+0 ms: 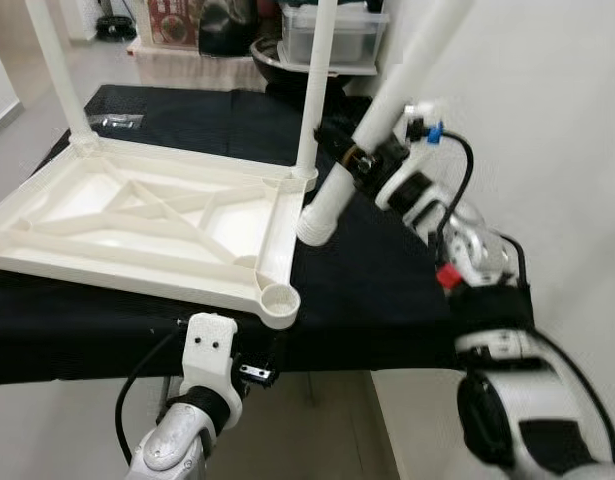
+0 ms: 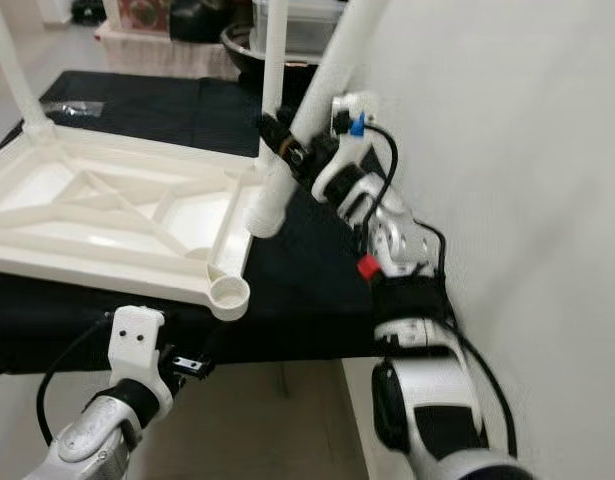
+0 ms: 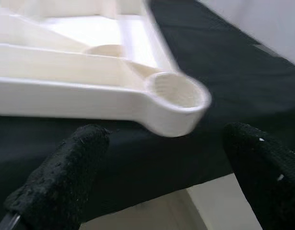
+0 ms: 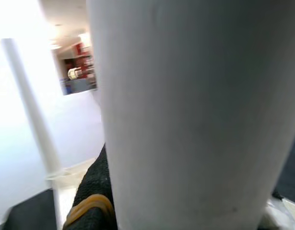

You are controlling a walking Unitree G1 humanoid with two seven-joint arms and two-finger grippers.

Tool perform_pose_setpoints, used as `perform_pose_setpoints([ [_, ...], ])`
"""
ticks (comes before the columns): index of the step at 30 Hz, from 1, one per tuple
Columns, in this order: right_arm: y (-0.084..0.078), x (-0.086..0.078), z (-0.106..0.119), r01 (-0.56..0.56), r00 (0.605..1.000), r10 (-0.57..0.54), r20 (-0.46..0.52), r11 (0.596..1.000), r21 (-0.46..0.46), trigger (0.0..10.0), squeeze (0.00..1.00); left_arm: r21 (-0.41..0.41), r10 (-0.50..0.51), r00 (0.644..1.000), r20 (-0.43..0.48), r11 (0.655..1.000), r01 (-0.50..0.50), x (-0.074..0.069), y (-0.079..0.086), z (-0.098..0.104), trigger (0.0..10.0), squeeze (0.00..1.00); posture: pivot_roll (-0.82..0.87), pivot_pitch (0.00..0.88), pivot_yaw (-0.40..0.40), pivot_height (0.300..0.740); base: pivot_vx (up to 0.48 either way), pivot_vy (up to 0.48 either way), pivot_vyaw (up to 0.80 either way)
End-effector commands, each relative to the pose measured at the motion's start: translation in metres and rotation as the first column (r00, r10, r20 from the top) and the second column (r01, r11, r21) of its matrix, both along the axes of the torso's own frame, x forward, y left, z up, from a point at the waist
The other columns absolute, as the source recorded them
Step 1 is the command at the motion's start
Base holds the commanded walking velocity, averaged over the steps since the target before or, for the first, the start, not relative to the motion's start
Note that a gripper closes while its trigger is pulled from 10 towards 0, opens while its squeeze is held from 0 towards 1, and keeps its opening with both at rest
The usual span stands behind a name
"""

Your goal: Building children table

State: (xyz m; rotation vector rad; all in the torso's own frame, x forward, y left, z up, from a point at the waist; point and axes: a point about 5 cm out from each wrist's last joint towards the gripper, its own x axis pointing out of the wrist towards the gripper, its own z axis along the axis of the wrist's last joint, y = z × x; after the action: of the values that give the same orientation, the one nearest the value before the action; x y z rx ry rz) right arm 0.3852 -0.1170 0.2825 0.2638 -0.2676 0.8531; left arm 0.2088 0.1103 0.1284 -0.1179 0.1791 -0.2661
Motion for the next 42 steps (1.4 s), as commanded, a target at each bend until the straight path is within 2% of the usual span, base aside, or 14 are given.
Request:
perform_pose_setpoints([
  [1, 0.006, 0.001, 0.006, -0.066, 0.997, 0.066, 0.025, 0.998, -0.024, 10.0, 0.00, 0.017, 0.005, 1.000, -0.012, 1.000, -0.005, -0.003, 0.001, 0.000, 10.0, 0.00, 0.13, 0.111, -0.134, 0.740, 0.000, 0.000, 0.00],
  [2, 0.008, 0.001, 0.006, -0.088, 0.996, 0.089, 0.027, 0.995, -0.039, 10.0, 0.00, 0.017, 0.003, 1.000, -0.013, 1.000, -0.003, -0.003, 0.001, 0.000, 10.0, 0.00, 0.13, 0.111, -0.134, 0.740, 0.000, 0.000, 0.00],
  [3, 0.012, 0.000, 0.007, -0.150, 0.987, 0.154, 0.040, 0.984, -0.096, 10.0, 0.00, 0.011, 0.002, 1.000, -0.015, 1.000, -0.002, -0.004, 0.001, 0.000, 10.0, 0.00, 0.13, 0.116, -0.135, 0.740, 0.000, 0.000, 0.00],
  [4, 0.012, 0.000, 0.007, -0.150, 0.987, 0.154, 0.040, 0.984, -0.096, 10.0, 0.00, 0.011, 0.002, 1.000, -0.015, 1.000, -0.002, -0.004, 0.001, 0.000, 10.0, 0.00, 0.13, 0.116, -0.135, 0.740, 0.000, 0.000, 0.00],
  [6, 0.015, -0.002, 0.003, -0.213, 0.974, 0.224, 0.035, 0.957, -0.195, 10.0, 0.00, 0.011, 0.002, 1.000, -0.016, 1.000, -0.002, -0.006, 0.001, 0.001, 10.0, 0.00, 0.13, 0.123, -0.136, 0.740, 0.000, 0.000, 0.00],
  [11, 0.016, -0.002, -0.003, -0.267, 0.961, 0.275, -0.003, 0.930, -0.252, 10.0, 0.00, 0.006, 0.003, 1.000, -0.016, 1.000, -0.003, -0.007, 0.002, 0.003, 10.0, 0.00, 0.14, 0.129, -0.135, 0.740, 0.000, 0.000, 0.00],
  [12, 0.010, -0.008, -0.007, -0.406, 0.907, 0.421, -0.008, 0.869, -0.282, 10.0, 0.00, -0.001, 0.002, 1.000, -0.016, 1.000, -0.002, -0.012, 0.003, 0.005, 10.0, 0.00, 0.15, 0.141, -0.137, 0.740, 0.000, 0.000, 0.00],
  [13, 0.006, -0.010, -0.007, -0.457, 0.879, 0.478, 0.005, 0.843, -0.285, 10.0, 0.00, -0.011, -0.005, 1.000, -0.018, 1.000, 0.004, -0.014, 0.003, 0.006, 10.0, 0.00, 0.16, 0.143, -0.138, 0.740, 0.000, 0.000, 0.00],
  [14, 0.002, -0.012, -0.006, -0.494, 0.857, 0.516, 0.009, 0.825, -0.275, 10.0, 0.00, -0.016, -0.013, 1.000, -0.021, 1.000, 0.012, -0.016, 0.002, 0.007, 10.0, 0.00, 0.16, 0.144, -0.138, 0.740, 0.000, 0.000, 0.00],
  [19, -0.008, -0.015, -0.004, -0.567, 0.808, 0.589, 0.015, 0.785, -0.248, 10.0, 0.00, -0.044, -0.053, 0.998, -0.026, 0.998, 0.052, -0.023, 0.000, 0.010, 10.0, 0.00, 0.16, 0.152, -0.136, 0.740, 0.000, 0.000, 0.00],
  [20, -0.011, -0.017, -0.005, -0.596, 0.782, 0.622, 0.025, 0.760, -0.259, 10.0, 0.00, -0.049, -0.078, 0.996, -0.033, 0.996, 0.076, -0.025, -0.001, 0.010, 10.0, 0.00, 0.17, 0.156, -0.137, 0.740, 0.000, 0.000, 0.00],
  [26, -0.007, -0.019, -0.011, -0.617, 0.754, 0.656, 0.029, 0.723, -0.312, 10.0, 0.00, -0.045, -0.097, 0.994, -0.045, 0.994, 0.095, -0.031, -0.001, 0.011, 10.0, 0.00, 0.18, 0.163, -0.126, 0.740, 0.000, 0.000, 0.00],
  [39, -0.002, -0.018, -0.010, -0.625, 0.727, 0.686, 0.032, 0.681, -0.381, 10.0, 0.00, -0.034, -0.109, 0.991, -0.072, 0.994, 0.107, -0.042, 0.004, 0.014, 10.0, 0.00, 0.20, 0.181, -0.115, 0.740, 0.000, 0.000, 0.00],
  [42, 0.002, -0.021, -0.013, -0.639, 0.709, 0.705, 0.016, 0.651, -0.409, 10.0, 0.00, -0.030, -0.110, 0.991, -0.075, 0.994, 0.108, -0.042, 0.005, 0.015, 10.0, 0.00, 0.20, 0.192, -0.108, 0.740, 0.000, 0.000, 0.00],
])
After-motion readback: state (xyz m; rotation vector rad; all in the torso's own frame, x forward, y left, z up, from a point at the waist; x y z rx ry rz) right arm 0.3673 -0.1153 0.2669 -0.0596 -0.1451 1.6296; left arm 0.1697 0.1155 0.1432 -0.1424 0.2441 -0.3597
